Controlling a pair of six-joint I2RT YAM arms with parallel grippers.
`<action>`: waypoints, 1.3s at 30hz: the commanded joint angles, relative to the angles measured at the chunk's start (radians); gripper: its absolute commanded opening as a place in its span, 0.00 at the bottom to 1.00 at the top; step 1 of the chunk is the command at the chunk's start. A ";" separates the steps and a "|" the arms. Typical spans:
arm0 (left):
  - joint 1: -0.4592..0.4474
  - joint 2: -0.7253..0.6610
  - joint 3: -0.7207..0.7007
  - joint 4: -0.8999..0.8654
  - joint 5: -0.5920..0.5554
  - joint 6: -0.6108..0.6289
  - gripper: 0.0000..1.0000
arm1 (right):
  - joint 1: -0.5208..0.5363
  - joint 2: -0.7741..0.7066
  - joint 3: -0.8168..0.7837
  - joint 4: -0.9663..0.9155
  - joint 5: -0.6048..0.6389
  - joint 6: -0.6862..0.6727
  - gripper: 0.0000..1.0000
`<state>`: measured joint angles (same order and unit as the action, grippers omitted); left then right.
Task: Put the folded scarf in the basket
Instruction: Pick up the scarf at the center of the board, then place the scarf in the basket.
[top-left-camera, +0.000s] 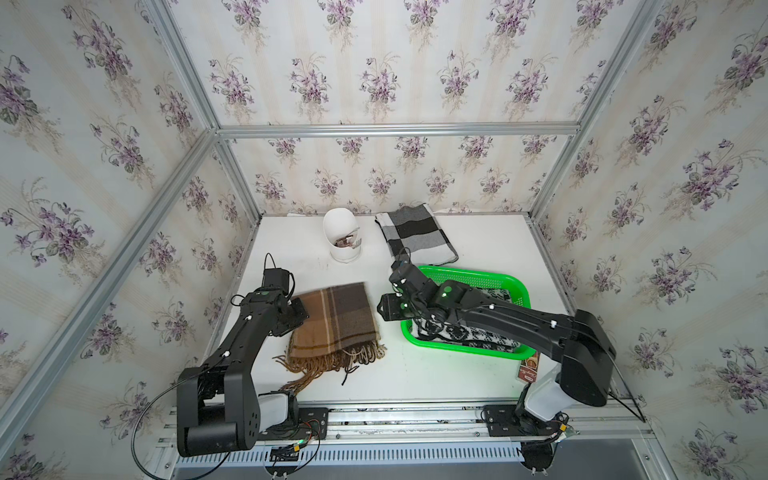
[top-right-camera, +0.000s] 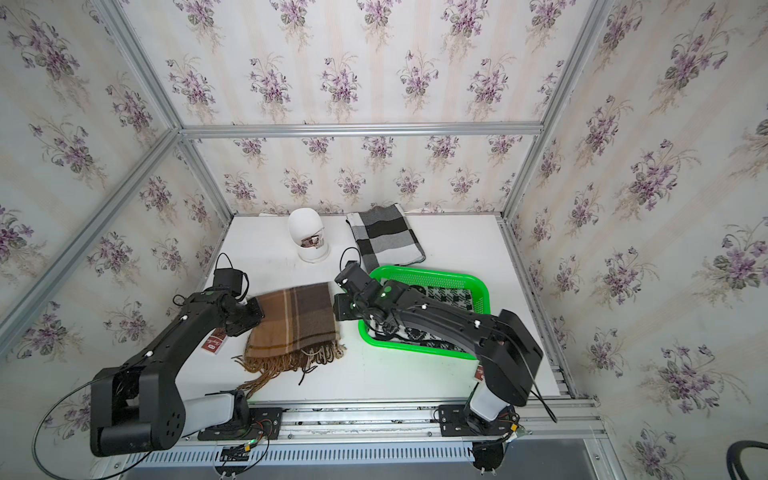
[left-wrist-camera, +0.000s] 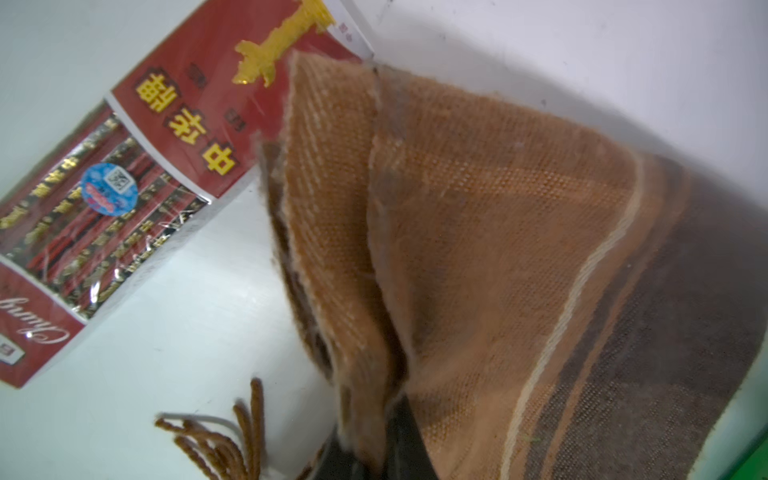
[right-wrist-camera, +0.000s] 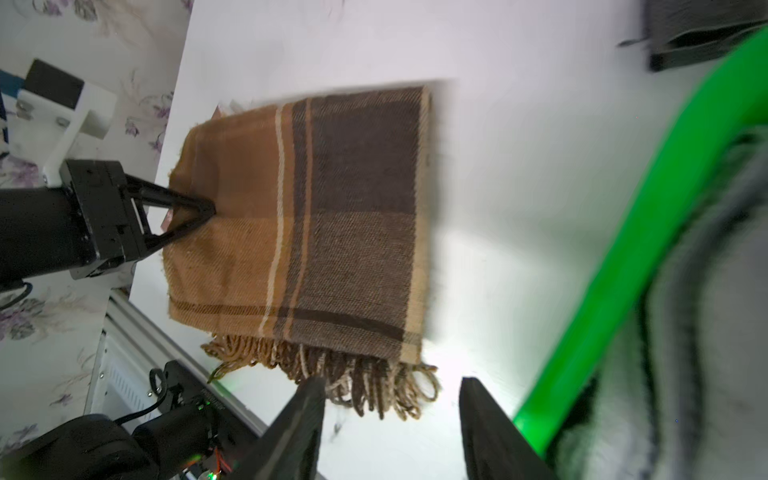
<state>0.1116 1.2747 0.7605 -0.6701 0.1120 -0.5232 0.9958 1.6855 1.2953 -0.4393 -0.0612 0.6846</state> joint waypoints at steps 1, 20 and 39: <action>0.008 0.005 -0.003 -0.011 -0.014 -0.009 0.00 | 0.013 0.113 0.079 0.011 -0.085 0.011 0.58; 0.026 0.046 0.041 0.005 -0.019 0.017 0.00 | -0.029 0.526 0.409 -0.140 -0.011 -0.013 0.65; 0.020 0.042 0.047 0.032 0.049 0.010 0.00 | -0.028 0.567 0.399 -0.063 -0.084 0.057 0.04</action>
<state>0.1345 1.3251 0.7914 -0.6437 0.1387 -0.5121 0.9638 2.2662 1.6939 -0.4236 -0.1951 0.7338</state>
